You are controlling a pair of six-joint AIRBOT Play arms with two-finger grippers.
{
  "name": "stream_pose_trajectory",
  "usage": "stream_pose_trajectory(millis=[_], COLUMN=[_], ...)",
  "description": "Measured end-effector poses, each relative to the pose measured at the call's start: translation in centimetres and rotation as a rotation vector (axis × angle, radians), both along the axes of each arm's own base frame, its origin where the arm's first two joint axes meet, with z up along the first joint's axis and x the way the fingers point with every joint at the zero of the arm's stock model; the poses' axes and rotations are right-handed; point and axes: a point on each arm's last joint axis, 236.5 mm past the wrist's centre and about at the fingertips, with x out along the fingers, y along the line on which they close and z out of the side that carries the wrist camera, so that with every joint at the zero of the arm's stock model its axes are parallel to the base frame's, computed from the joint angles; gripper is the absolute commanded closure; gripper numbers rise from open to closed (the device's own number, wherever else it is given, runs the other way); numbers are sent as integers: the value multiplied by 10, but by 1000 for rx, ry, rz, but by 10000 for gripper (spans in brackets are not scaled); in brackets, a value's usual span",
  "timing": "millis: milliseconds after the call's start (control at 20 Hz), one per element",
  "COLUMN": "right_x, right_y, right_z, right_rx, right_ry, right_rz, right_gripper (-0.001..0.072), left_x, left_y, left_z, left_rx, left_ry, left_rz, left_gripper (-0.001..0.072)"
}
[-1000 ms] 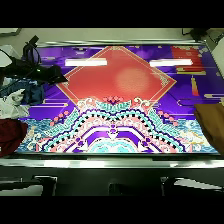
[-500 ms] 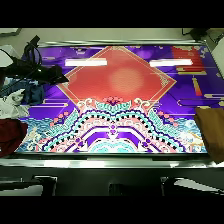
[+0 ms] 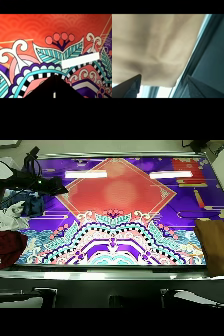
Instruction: Fold the clothes and pants, and hang the long-sleeved shirts on hangers.
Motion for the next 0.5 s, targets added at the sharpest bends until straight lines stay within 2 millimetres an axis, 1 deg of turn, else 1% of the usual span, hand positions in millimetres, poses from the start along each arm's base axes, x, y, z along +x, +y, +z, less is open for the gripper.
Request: stream_pose_trajectory(millis=[50,100,150,200,250,300,350,400,450,500], right_x=[15,38,65,94,122,151,177,203,223,240], right_y=[-16,-34,-50,-60,-59,-45,-22,9,40,73], right_z=[28,66,108,158,205,248,277,292,291,272], right_rx=[-63,-152,-257,-373,-477,-564,-607,-610,-579,-509], right_ry=[-61,-157,-266,-379,-474,-566,-633,-680,-696,-670], right_rz=[7,30,66,122,188,268,346,428,498,562], right_gripper=[43,43,43,43,44,43,43,43,42,41], left_x=[4,10,17,24,33,41,49,54,57,56], left_y=[-2,-4,-8,-9,-7,1,12,25,36,46], left_z=[5,14,26,37,46,50,48,43,36,21], left_rx=[-11,-18,-17,2,57,135,223,308,372,426], left_ry=[-23,-64,-123,-184,-250,-296,-318,-320,-303,-253], left_rz=[2,-1,-7,-7,1,25,66,111,151,183], left_gripper=[680,681,681,682,681,680,668,437,2,-11])
